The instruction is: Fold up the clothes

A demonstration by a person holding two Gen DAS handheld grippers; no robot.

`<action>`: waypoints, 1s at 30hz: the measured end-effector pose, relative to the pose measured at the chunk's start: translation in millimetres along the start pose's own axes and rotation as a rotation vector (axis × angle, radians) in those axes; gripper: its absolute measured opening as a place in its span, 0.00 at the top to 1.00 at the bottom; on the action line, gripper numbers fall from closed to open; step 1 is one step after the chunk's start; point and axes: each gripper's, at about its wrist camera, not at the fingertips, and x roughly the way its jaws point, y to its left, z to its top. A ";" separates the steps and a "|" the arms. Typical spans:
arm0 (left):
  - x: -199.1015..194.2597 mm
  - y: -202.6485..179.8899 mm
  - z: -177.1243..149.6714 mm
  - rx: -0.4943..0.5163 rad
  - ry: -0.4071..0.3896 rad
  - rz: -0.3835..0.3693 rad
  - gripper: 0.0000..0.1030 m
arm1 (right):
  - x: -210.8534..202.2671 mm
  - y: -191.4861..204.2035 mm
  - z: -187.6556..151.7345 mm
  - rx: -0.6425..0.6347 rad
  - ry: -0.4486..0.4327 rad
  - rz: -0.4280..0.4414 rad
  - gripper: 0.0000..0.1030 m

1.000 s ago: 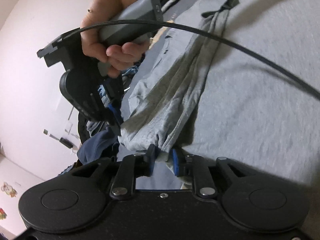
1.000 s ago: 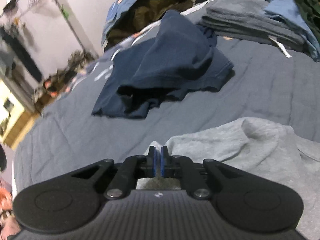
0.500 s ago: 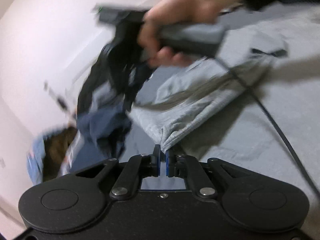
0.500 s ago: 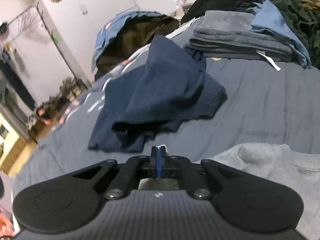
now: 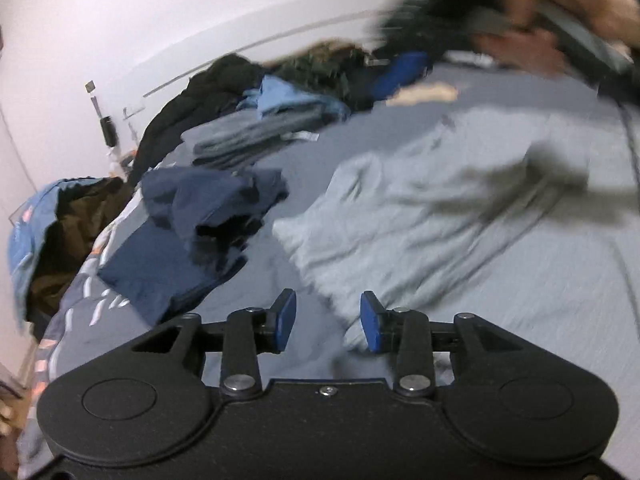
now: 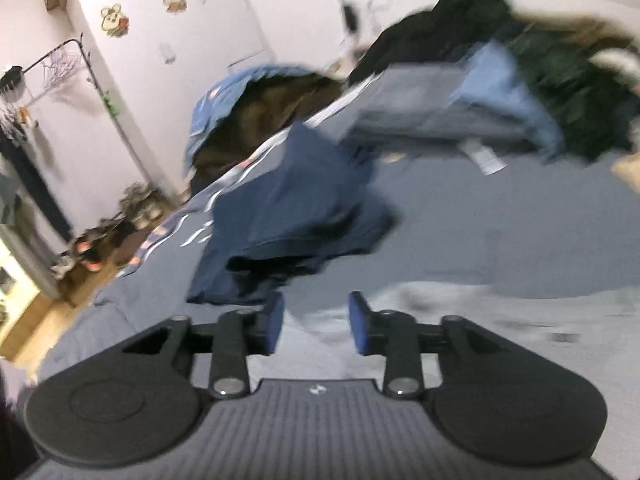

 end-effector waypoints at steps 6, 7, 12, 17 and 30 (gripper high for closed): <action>9.1 -38.1 6.9 0.095 -0.026 -0.037 0.65 | -90.7 -51.5 -59.8 -0.051 -0.001 -0.352 0.59; 12.4 -42.1 5.7 0.112 -0.021 -0.037 0.65 | -96.3 -51.8 -74.9 -0.096 0.014 -0.394 0.58; 18.4 -52.1 3.9 0.117 0.000 -0.045 0.63 | -91.4 -23.3 -138.3 -0.334 0.096 -0.430 0.57; 15.9 -51.3 4.5 0.078 -0.005 -0.071 0.61 | -75.1 -6.8 -168.2 -0.490 0.144 -0.411 0.56; 17.3 -53.8 5.4 0.041 0.003 -0.112 0.56 | -78.4 -31.1 -177.8 -0.421 0.080 -0.360 0.96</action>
